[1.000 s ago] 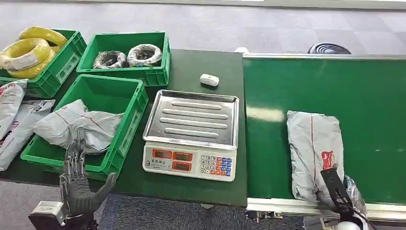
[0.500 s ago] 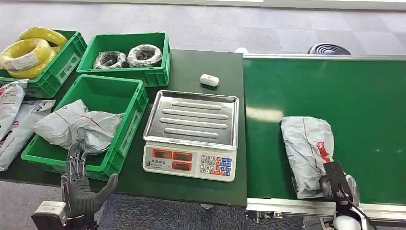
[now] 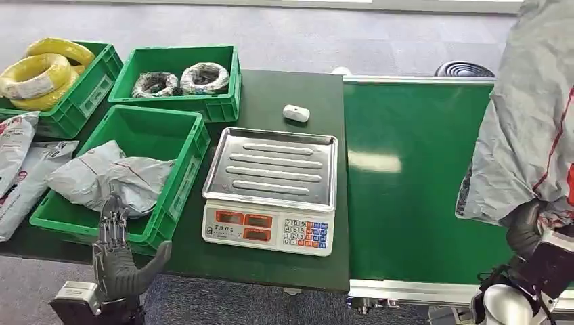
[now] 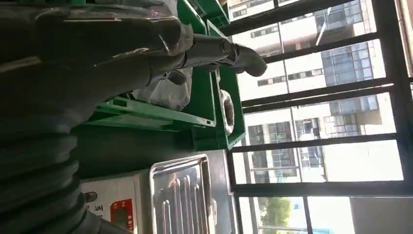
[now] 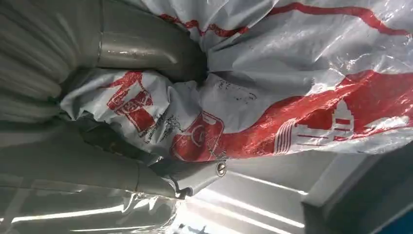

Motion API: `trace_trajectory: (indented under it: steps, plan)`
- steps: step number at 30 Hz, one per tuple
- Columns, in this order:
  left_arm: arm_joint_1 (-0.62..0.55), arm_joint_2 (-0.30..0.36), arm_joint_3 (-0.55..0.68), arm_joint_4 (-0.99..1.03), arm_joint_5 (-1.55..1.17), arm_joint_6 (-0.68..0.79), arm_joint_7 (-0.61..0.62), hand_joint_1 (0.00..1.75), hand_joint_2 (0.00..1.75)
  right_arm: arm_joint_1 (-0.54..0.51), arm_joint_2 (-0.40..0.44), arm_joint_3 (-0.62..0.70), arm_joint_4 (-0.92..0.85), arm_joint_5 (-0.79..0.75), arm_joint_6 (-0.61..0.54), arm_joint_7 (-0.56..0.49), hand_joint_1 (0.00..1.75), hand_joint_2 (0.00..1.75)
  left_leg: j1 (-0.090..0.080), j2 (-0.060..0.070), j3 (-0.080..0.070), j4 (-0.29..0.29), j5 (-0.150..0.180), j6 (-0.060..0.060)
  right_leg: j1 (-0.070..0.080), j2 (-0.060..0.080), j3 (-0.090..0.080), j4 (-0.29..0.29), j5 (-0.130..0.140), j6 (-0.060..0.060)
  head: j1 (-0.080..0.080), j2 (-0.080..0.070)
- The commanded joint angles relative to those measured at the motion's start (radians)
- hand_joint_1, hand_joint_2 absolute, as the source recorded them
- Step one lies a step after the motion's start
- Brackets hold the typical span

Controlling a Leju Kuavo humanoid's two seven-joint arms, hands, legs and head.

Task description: Moved the parcel from conveyor to table for the left to box.

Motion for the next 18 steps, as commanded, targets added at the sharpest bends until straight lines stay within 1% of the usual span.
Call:
trace_trajectory:
  steps: [1, 2, 3, 4, 5, 7, 8, 9, 10, 11, 13, 15, 18]
  plan:
    - [-0.037, 0.025, -0.015, 0.089, -0.004, -0.022, -0.001, 0.0, 1.75, -0.169, -0.057, 0.256, 0.133, 0.057, 0.535, 0.341, 1.75, 1.75, -0.001, 0.005, 0.001, -0.001, 0.0, 0.0, -0.001, 0.004, 0.0, 0.0, 0.002, 0.0, 0.0, 0.0]
    - [-0.047, 0.023, -0.015, 0.099, -0.007, -0.03, 0.002, 0.0, 1.75, -0.208, -0.042, 0.256, 0.199, 0.05, 0.563, 0.352, 1.75, 1.75, -0.001, 0.007, 0.001, -0.001, 0.0, 0.0, -0.001, 0.005, 0.0, -0.001, 0.002, 0.0, 0.0, 0.0]
    - [-0.057, 0.025, -0.017, 0.108, -0.011, -0.038, 0.009, 0.0, 1.75, -0.25, -0.068, 0.308, 0.278, 0.129, 0.622, 0.44, 1.75, 1.75, -0.001, 0.01, 0.001, -0.002, 0.0, 0.0, 0.0, 0.009, -0.001, 0.0, 0.003, 0.0, 0.0, 0.0]
    - [-0.067, 0.025, -0.018, 0.117, -0.013, -0.042, 0.013, 0.0, 1.75, -0.28, -0.064, 0.319, 0.332, 0.136, 0.648, 0.444, 1.75, 1.75, 0.0, 0.009, 0.002, -0.001, 0.0, 0.0, 0.0, 0.007, 0.002, 0.0, 0.003, -0.001, 0.0, 0.0]
    - [-0.084, 0.026, -0.021, 0.131, -0.013, -0.048, 0.019, 0.0, 1.75, -0.322, -0.074, 0.352, 0.416, 0.136, 0.717, 0.433, 1.75, 1.75, 0.0, 0.014, 0.002, -0.003, 0.002, 0.0, 0.0, 0.012, 0.0, -0.002, 0.006, -0.001, 0.0, 0.0]
    - [-0.104, 0.03, -0.024, 0.145, -0.013, -0.049, 0.025, 0.0, 1.75, -0.383, -0.083, 0.394, 0.514, 0.164, 0.762, 0.429, 1.75, 1.75, 0.0, 0.009, 0.003, -0.002, 0.002, 0.0, 0.0, 0.007, 0.001, -0.001, 0.004, -0.001, 0.0, 0.0]
    - [-0.109, 0.033, -0.026, 0.146, -0.011, -0.047, 0.029, 0.0, 1.75, -0.421, -0.086, 0.424, 0.563, 0.194, 0.763, 0.409, 1.75, 1.75, 0.0, 0.006, 0.003, -0.001, 0.002, 0.001, 0.0, 0.004, 0.001, -0.001, 0.003, -0.001, 0.0, 0.0]
    - [-0.113, 0.035, -0.027, 0.147, -0.01, -0.047, 0.031, 0.0, 1.75, -0.449, -0.092, 0.453, 0.595, 0.21, 0.784, 0.384, 1.75, 1.75, 0.0, 0.005, 0.002, -0.002, 0.004, 0.001, 0.0, 0.003, 0.001, -0.001, 0.004, -0.001, 0.0, 0.0]
    - [-0.119, 0.035, -0.027, 0.15, -0.009, -0.047, 0.033, 0.0, 1.75, -0.484, -0.099, 0.493, 0.627, 0.255, 0.776, 0.343, 1.75, 1.75, -0.001, 0.006, 0.001, -0.002, 0.004, 0.001, 0.0, 0.004, 0.0, 0.0, 0.004, -0.001, 0.0, 0.0]
    - [-0.12, 0.035, -0.028, 0.149, -0.008, -0.047, 0.033, 0.0, 1.75, -0.492, -0.095, 0.493, 0.628, 0.255, 0.776, 0.343, 1.75, 1.75, 0.0, 0.005, 0.001, -0.002, 0.004, 0.001, 0.0, 0.003, 0.0, -0.001, 0.004, -0.001, 0.0, 0.0]
    - [-0.117, 0.034, -0.029, 0.145, -0.007, -0.05, 0.034, 0.0, 1.75, -0.52, -0.097, 0.524, 0.651, 0.281, 0.779, 0.274, 1.75, 1.75, 0.0, 0.003, 0.001, -0.001, 0.003, 0.001, 0.0, 0.001, 0.001, 0.0, 0.003, -0.001, 0.0, 0.0]
    - [-0.114, 0.032, -0.03, 0.144, -0.007, -0.049, 0.034, 0.0, 1.75, -0.528, -0.096, 0.528, 0.654, 0.28, 0.786, 0.264, 1.75, 1.75, -0.001, 0.001, 0.001, -0.001, 0.003, 0.001, 0.0, -0.001, 0.001, 0.0, 0.002, -0.001, 0.0, 0.0]
    - [-0.11, 0.029, -0.031, 0.14, -0.008, -0.05, 0.034, 0.0, 1.75, -0.561, -0.097, 0.575, 0.681, 0.312, 0.785, 0.191, 1.75, 1.75, -0.001, 0.001, -0.001, -0.001, 0.003, 0.001, 0.0, 0.0, -0.001, 0.0, 0.002, 0.0, 0.0, 0.0]
